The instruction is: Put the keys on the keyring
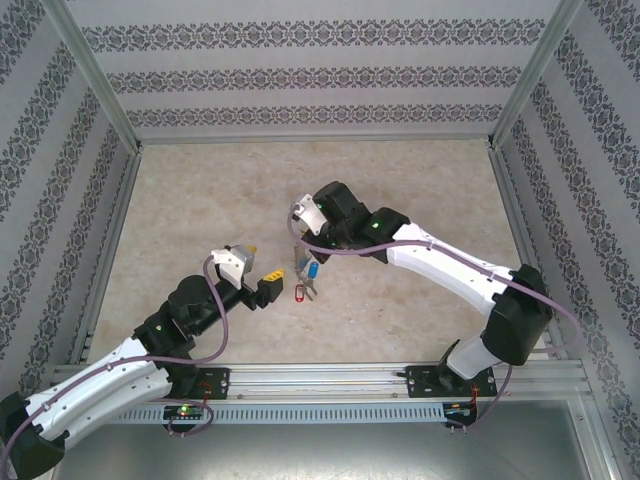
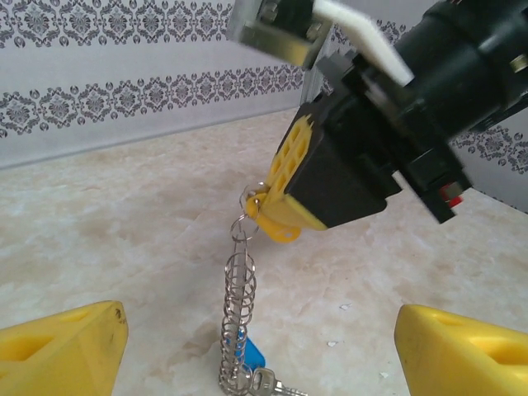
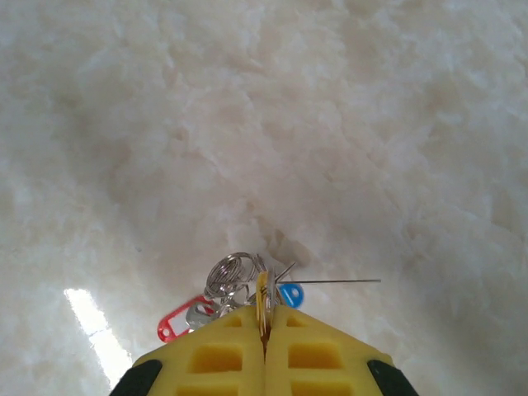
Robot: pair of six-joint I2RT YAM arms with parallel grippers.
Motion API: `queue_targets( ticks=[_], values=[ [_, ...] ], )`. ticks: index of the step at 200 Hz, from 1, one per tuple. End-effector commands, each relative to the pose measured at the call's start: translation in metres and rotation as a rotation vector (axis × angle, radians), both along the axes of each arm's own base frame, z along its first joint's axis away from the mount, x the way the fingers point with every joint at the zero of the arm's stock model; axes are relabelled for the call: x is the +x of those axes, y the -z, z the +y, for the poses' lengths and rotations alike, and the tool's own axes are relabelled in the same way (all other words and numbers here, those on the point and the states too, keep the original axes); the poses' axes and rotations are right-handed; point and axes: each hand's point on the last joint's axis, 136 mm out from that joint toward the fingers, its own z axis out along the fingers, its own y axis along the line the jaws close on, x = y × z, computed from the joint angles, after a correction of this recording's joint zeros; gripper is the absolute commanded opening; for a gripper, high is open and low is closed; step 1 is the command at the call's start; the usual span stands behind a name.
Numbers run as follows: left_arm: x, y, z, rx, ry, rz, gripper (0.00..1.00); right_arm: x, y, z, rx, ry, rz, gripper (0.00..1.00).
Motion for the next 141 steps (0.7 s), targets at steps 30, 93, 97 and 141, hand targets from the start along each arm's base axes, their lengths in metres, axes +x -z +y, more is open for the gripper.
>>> queue_targets(
  ticks=[30, 93, 97, 141],
  values=[
    [-0.001, 0.002, 0.003, -0.007, 0.002, -0.006, 0.86, 0.000, 0.046, -0.028, -0.005, 0.149, 0.111, 0.00],
    [-0.002, 0.001, -0.002, -0.017, 0.023, -0.005, 0.88, -0.034, 0.094, -0.062, 0.007, 0.258, 0.218, 0.00],
    [-0.002, 0.002, -0.002, -0.015, 0.025, -0.004, 0.88, -0.035, 0.097, -0.064, 0.005, 0.263, 0.223, 0.00],
    [-0.003, 0.002, -0.003, -0.022, 0.033, 0.005, 0.90, -0.036, 0.115, -0.077, 0.019, 0.313, 0.271, 0.00]
  ],
)
